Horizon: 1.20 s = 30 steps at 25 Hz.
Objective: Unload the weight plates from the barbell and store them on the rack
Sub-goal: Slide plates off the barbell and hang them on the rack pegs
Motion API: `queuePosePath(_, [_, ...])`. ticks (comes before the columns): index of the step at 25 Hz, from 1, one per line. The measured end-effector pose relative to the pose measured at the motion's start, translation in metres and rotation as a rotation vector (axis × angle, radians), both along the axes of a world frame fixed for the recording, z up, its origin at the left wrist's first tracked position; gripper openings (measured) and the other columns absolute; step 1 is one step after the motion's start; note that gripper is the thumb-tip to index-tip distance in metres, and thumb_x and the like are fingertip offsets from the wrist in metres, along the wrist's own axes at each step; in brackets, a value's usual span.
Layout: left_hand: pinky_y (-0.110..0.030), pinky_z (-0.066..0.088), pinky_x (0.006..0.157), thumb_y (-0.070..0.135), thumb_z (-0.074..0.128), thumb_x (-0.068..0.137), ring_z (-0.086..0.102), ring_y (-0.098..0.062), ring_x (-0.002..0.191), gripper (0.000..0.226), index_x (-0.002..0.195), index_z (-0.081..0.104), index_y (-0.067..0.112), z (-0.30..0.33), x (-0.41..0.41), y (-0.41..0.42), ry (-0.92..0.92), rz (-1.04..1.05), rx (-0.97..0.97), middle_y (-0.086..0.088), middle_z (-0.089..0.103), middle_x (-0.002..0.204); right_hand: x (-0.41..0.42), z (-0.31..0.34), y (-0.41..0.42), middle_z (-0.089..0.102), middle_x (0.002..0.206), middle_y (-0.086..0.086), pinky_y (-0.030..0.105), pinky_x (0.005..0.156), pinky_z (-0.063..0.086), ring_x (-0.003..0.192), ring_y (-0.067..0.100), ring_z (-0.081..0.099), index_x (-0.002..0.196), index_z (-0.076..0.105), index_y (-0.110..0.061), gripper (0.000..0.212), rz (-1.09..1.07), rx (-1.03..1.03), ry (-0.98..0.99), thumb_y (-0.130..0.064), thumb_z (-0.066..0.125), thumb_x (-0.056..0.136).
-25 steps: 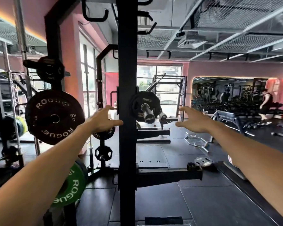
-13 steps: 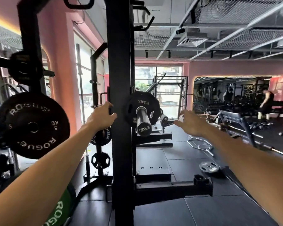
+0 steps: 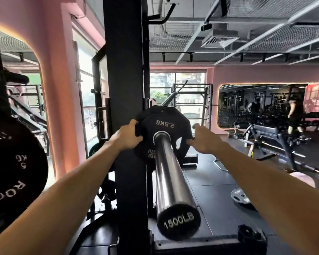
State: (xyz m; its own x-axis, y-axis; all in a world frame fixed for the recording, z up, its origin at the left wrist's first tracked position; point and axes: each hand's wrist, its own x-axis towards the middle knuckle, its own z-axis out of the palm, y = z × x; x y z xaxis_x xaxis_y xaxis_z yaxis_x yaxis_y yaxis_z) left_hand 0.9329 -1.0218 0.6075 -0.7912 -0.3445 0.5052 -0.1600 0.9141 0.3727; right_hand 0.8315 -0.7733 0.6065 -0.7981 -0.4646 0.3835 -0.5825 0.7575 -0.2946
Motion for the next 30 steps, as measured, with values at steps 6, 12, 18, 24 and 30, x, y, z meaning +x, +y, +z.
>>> queuePosePath(6, [-0.044, 0.048, 0.068, 0.023, 0.063, 0.084, 0.061, -0.041, 0.088, 0.049, 0.119, 0.029, 0.017, 0.004, -0.032, 0.005, 0.023, 0.12, -0.261, -0.016, 0.059, 0.096, -0.024, -0.009, -0.045, 0.045, 0.128, 0.019, 0.047, 0.091, 0.045, 0.114, 0.042, 0.052, 0.13, 0.029, -0.006, 0.056, -0.037, -0.037, 0.09, -0.021, 0.061, 0.087])
queuePosePath(12, [-0.037, 0.037, 0.055, 0.021, 0.062, 0.082, 0.046, -0.027, 0.06, 0.043, 0.101, 0.024, 0.023, 0.001, -0.018, 0.017, -0.005, 0.193, -0.206, -0.005, 0.048, 0.072, -0.012, -0.014, -0.041, 0.054, 0.1, 0.017, 0.038, 0.068, 0.041, 0.088, 0.037, 0.057, 0.116, 0.03, -0.009, 0.038, 0.051, -0.214, 0.067, -0.006, 0.053, 0.086])
queuePosePath(18, [-0.037, 0.04, 0.064, 0.029, 0.064, 0.079, 0.059, -0.036, 0.077, 0.045, 0.111, 0.033, 0.02, 0.0, 0.043, 0.043, -0.056, 0.156, -0.208, -0.006, 0.055, 0.075, 0.048, -0.014, -0.004, 0.057, 0.107, 0.015, 0.042, 0.08, 0.047, 0.102, 0.041, 0.055, 0.109, 0.036, -0.013, 0.026, 0.057, -0.213, 0.018, -0.018, 0.049, 0.087])
queuePosePath(24, [-0.042, 0.045, 0.071, 0.023, 0.057, 0.082, 0.06, -0.043, 0.093, 0.023, 0.098, 0.044, 0.013, -0.006, 0.139, 0.093, 0.058, 0.147, -0.263, -0.019, 0.062, 0.092, 0.141, -0.02, 0.049, 0.06, 0.096, 0.018, 0.036, 0.068, 0.038, 0.091, 0.041, 0.059, 0.104, 0.034, -0.011, 0.021, 0.032, -0.202, 0.103, -0.016, 0.049, 0.092])
queuePosePath(30, [-0.037, 0.041, 0.064, 0.016, 0.054, 0.08, 0.059, -0.039, 0.084, 0.016, 0.092, 0.044, 0.012, -0.007, 0.247, 0.153, 0.089, 0.113, -0.282, -0.011, 0.055, 0.083, 0.253, -0.013, 0.11, 0.06, 0.097, 0.015, 0.037, 0.066, 0.041, 0.088, 0.038, 0.06, 0.115, 0.038, -0.01, 0.029, 0.021, -0.144, 0.162, -0.017, 0.052, 0.091])
